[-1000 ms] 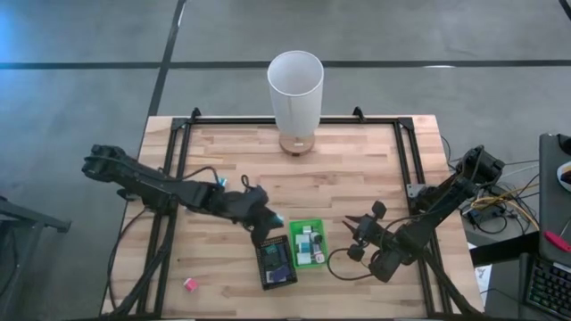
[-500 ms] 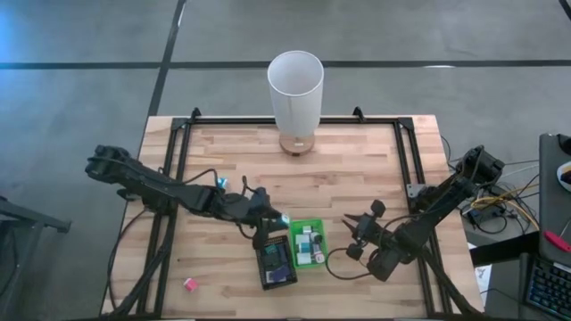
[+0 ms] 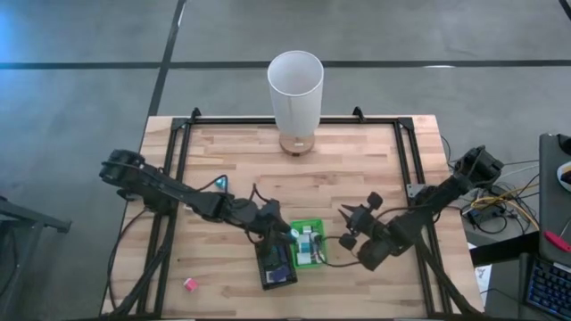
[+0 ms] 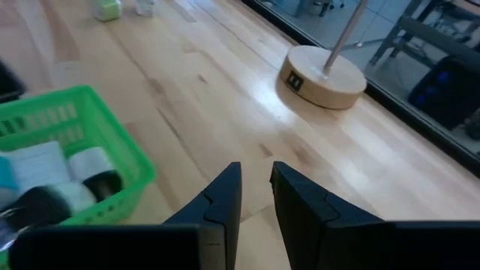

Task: Pick & Place Office items
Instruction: Put the bottom blue charger adapter into the green bin

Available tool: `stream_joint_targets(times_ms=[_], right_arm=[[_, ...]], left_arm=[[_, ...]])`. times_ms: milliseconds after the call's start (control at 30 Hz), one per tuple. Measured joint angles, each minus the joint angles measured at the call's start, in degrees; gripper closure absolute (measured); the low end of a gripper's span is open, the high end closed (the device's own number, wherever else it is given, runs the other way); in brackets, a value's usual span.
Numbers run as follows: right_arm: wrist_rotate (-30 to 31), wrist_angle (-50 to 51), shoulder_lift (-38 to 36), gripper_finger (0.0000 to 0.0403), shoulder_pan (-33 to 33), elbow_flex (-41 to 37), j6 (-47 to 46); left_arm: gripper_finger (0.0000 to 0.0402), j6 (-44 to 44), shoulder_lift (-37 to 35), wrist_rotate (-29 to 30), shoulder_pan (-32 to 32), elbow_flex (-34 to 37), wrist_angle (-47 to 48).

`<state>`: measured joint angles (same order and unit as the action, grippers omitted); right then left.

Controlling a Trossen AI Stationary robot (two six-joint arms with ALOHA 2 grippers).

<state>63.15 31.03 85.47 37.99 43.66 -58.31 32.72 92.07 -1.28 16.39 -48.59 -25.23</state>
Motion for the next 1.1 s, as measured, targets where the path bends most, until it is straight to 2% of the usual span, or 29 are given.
stream_joint_targets(times_ms=[167, 433, 633, 1100], right_arm=[[0.0, -0.1, 0.0, 0.0332, -2.2, 0.0, 0.2], [0.0, -0.1, 0.0, 0.0328, -3.3, 0.1, 0.5], [-0.1, -0.2, 0.0, 0.0334, -3.3, 0.6, 0.3], [-0.2, -0.3, 0.0, 0.0327, -3.3, 1.0, 3.1]], left_arm=[[0.0269, 0.5, 3.2, -0.7, -0.1, -1.5, -4.1], [0.0264, -0.8, 10.3, -0.5, -1.2, -6.0, -3.9], [0.0262, 2.0, 16.7, -0.7, -2.5, -9.7, -1.4], [0.0218, 3.4, 16.4, -0.4, -4.6, -10.2, -0.5]])
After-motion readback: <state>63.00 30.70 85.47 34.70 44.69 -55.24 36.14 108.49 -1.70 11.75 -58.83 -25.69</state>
